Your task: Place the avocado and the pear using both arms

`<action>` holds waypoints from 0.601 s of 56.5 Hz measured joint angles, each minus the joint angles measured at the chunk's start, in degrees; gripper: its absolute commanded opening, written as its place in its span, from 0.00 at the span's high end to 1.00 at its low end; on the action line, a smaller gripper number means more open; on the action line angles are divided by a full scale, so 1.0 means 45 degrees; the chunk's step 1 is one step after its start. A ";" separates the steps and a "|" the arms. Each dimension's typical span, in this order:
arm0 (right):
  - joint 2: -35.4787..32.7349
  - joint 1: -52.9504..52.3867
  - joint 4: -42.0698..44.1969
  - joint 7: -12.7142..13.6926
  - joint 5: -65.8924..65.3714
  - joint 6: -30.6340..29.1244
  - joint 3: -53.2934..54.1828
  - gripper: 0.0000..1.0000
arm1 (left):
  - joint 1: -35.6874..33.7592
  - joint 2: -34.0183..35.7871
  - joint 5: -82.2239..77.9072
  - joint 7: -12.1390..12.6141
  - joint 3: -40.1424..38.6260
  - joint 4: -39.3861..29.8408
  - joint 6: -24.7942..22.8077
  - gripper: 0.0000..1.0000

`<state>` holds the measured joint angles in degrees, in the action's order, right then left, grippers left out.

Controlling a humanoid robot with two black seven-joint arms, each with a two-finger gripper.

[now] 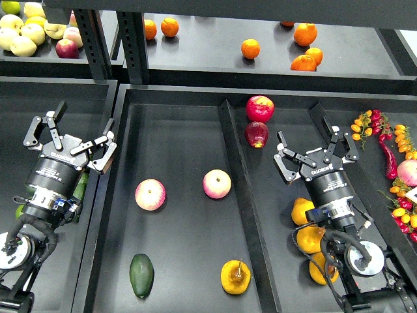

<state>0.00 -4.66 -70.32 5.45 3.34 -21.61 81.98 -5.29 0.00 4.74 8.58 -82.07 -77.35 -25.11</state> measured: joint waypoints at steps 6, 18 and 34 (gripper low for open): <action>0.0000 0.0000 0.0003 0.0000 0.0000 0.0008 0.0001 0.00 | -0.0077 0.0000 -0.0009 0.0001 0.0029 0.0066 -0.0003 0.00; 0.0000 -0.0005 0.0019 0.0000 0.0000 0.0034 0.0005 0.00 | -0.0154 0.0000 -0.0007 -0.0045 0.0098 0.0117 -0.0008 0.00; 0.0000 -0.0337 0.0226 0.0000 0.0039 0.0707 0.0147 0.00 | -0.1336 0.0000 0.0053 0.0753 0.0251 0.0631 0.0610 0.00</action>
<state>0.00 -6.17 -69.31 5.45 3.51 -18.42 82.64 -11.30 0.00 4.98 11.97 -80.94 -74.51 -22.36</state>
